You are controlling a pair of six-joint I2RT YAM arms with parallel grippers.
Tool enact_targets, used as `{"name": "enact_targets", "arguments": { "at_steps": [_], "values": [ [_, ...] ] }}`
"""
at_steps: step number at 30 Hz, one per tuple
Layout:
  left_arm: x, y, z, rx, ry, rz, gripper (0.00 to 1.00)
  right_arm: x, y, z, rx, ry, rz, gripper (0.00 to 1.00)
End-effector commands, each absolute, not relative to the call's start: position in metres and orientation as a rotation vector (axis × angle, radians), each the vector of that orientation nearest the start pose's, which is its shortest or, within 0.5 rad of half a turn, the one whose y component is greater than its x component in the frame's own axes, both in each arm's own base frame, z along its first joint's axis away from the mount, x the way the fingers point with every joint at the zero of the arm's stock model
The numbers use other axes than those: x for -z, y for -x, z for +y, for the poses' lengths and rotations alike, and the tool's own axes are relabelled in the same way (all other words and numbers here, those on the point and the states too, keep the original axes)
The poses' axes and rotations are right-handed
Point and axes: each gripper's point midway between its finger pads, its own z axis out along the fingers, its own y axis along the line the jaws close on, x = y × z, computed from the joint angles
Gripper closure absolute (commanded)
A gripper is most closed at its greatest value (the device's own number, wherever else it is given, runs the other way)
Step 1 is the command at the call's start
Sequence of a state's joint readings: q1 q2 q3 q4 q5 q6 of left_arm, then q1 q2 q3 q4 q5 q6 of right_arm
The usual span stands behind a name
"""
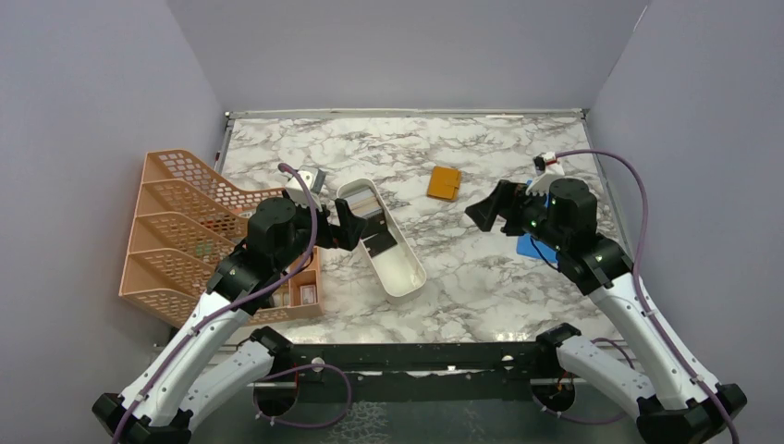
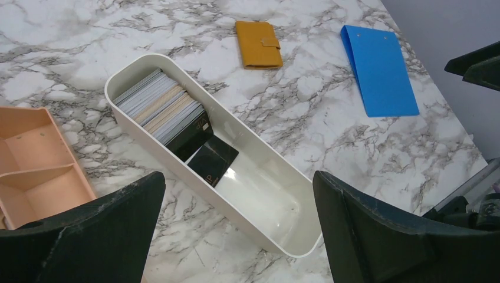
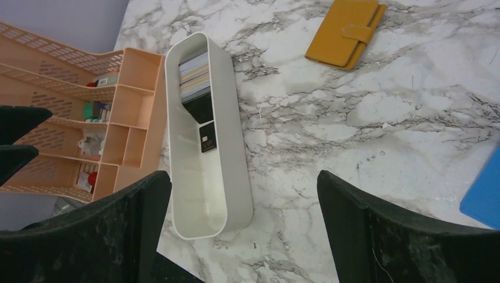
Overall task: Put the credit cards into the card holder
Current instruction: Pick up the card holder from the center of the board.
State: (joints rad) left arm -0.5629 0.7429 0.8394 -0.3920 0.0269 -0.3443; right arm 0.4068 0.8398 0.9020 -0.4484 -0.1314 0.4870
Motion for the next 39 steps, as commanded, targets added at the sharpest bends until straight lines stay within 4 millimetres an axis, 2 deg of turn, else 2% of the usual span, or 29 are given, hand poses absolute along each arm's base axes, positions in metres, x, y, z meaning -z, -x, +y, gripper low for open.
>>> {"name": "enact_targets", "arguments": {
  "at_steps": [1, 6, 11, 17, 19, 21, 24, 27, 28, 31, 36, 39],
  "values": [
    [-0.279, -0.235, -0.172, 0.674, -0.223, 1.868, 0.01, -0.273, -0.249, 0.161, -0.758, 0.020, 1.996, 0.01],
    [-0.279, -0.236, -0.171, 0.661, -0.228, 1.867, 0.01, -0.270, -0.248, 0.162, -0.765, 0.023, 2.004, 0.01],
    [-0.268, -0.239, -0.167, 0.615, -0.238, 1.882, 0.01, -0.267, -0.253, 0.161, -0.751, 0.017, 1.997, 0.01],
    [-0.248, -0.246, -0.156, 0.523, -0.220, 1.908, 0.01, -0.245, -0.279, 0.154, -0.661, -0.047, 1.981, 0.00],
    [-0.247, -0.248, -0.157, 0.513, -0.240, 1.910, 0.01, -0.230, -0.289, 0.159, -0.661, -0.083, 2.017, 0.00],
    [-0.247, -0.248, -0.157, 0.507, -0.254, 1.909, 0.01, -0.216, -0.295, 0.171, -0.703, -0.049, 2.053, 0.01],
    [-0.245, -0.248, -0.156, 0.498, -0.253, 1.910, 0.01, -0.189, -0.309, 0.181, -0.717, -0.063, 2.092, 0.11],
    [-0.241, -0.247, -0.157, 0.507, -0.263, 1.918, 0.01, -0.159, -0.332, 0.177, -0.639, -0.129, 2.119, 0.36],
    [-0.240, -0.246, -0.159, 0.516, -0.270, 1.920, 0.01, -0.149, -0.341, 0.175, -0.606, -0.164, 2.128, 0.41],
    [-0.239, -0.245, -0.159, 0.519, -0.277, 1.920, 0.01, -0.125, -0.365, 0.177, -0.555, -0.210, 2.148, 0.45],
    [-0.239, -0.244, -0.157, 0.515, -0.277, 1.912, 0.01, -0.106, -0.403, 0.190, -0.544, -0.258, 2.160, 0.48],
    [-0.239, -0.242, -0.159, 0.530, -0.276, 1.915, 0.01, -0.097, -0.423, 0.190, -0.518, -0.318, 2.149, 0.49]
  ]
}}
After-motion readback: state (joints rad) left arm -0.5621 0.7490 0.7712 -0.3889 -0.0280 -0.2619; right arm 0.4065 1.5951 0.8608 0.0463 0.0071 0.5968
